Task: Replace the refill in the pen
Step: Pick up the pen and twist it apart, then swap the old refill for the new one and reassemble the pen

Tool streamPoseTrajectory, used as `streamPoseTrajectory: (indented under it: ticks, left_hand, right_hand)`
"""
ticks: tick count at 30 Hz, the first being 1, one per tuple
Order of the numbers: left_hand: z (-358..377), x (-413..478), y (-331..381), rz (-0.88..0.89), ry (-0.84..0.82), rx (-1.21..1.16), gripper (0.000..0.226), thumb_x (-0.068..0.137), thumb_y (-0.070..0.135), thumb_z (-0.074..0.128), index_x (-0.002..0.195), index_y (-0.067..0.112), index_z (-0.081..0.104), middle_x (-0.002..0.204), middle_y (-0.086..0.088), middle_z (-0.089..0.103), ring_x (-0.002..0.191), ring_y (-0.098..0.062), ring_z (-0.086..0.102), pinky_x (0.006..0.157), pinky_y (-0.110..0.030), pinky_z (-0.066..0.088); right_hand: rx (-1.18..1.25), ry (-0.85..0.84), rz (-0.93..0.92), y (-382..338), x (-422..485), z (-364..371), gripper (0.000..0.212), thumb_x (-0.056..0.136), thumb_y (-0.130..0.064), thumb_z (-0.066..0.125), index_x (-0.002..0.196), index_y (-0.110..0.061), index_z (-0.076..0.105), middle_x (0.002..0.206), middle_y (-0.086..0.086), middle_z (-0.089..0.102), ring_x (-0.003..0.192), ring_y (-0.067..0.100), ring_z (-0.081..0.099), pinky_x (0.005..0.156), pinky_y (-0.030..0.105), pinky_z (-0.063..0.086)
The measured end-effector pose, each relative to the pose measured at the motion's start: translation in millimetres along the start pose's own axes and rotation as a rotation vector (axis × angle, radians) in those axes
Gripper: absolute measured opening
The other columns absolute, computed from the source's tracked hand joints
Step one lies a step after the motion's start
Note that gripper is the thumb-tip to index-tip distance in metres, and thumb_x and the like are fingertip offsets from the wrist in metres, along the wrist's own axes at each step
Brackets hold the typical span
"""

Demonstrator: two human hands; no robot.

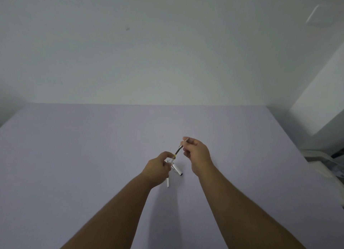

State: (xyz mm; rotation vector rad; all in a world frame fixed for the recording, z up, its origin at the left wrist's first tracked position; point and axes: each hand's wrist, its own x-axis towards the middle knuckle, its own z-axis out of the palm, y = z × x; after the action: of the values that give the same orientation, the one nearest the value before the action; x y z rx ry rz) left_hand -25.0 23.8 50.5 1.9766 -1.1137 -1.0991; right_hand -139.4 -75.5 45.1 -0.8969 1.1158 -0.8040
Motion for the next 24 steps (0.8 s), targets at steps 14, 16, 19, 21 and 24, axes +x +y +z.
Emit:
streamPoseTrajectory:
  ticks: [14, 16, 19, 21, 24]
  left_hand:
    - [17, 15, -41, -0.150, -0.031, -0.066, 0.028, 0.095, 0.010, 0.038, 0.103, 0.031, 0.054, 0.080, -0.006, 0.057, 0.064, -0.022, 0.054, 0.060, -0.026, 0.050]
    - [19, 15, -44, -0.159, -0.033, -0.063, 0.027, 0.095, 0.010, 0.038, 0.103, 0.031, 0.054, 0.079, -0.006, 0.057, 0.062, -0.020, 0.054, 0.058, -0.024, 0.050]
    - [23, 16, -47, -0.161, -0.035, -0.054, 0.028, 0.095, 0.010, 0.038, 0.103, 0.031, 0.055, 0.082, -0.009, 0.058, 0.064, -0.022, 0.055, 0.060, -0.025, 0.050]
    - [24, 15, -48, -0.163, -0.040, -0.054, 0.028, 0.095, 0.010, 0.038, 0.103, 0.031, 0.055, 0.083, -0.009, 0.057, 0.066, -0.022, 0.055, 0.060, -0.025, 0.050]
    - [25, 15, -49, -0.163, -0.043, -0.051, 0.029, 0.095, 0.009, 0.038, 0.102, 0.031, 0.055, 0.081, -0.009, 0.058, 0.066, -0.022, 0.055, 0.061, -0.025, 0.050]
  right_hand:
    - [-1.237, 0.012, -0.029, 78, 23, -34, 0.031, 0.085, -0.004, 0.046, 0.109, -0.009, 0.066, 0.115, 0.015, 0.065, 0.110, 0.031, 0.059, 0.087, 0.033, 0.047]
    - [-1.254, 0.010, -0.062, 84, 23, -36, 0.029, 0.088, -0.006, 0.046, 0.111, -0.009, 0.063, 0.116, 0.015, 0.063, 0.111, 0.031, 0.057, 0.086, 0.032, 0.045]
    - [-1.276, -0.010, -0.096, 88, 25, -37, 0.025, 0.089, -0.008, 0.048, 0.109, -0.009, 0.063, 0.114, 0.015, 0.063, 0.108, 0.030, 0.057, 0.084, 0.032, 0.044]
    - [-1.270, -0.012, -0.110, 89, 25, -36, 0.023, 0.089, -0.010, 0.049, 0.107, -0.009, 0.064, 0.113, 0.014, 0.063, 0.106, 0.030, 0.058, 0.083, 0.033, 0.045]
    - [-1.255, -0.010, -0.119, 88, 24, -35, 0.024, 0.090, -0.011, 0.049, 0.108, -0.008, 0.064, 0.113, 0.015, 0.063, 0.106, 0.031, 0.058, 0.082, 0.032, 0.045]
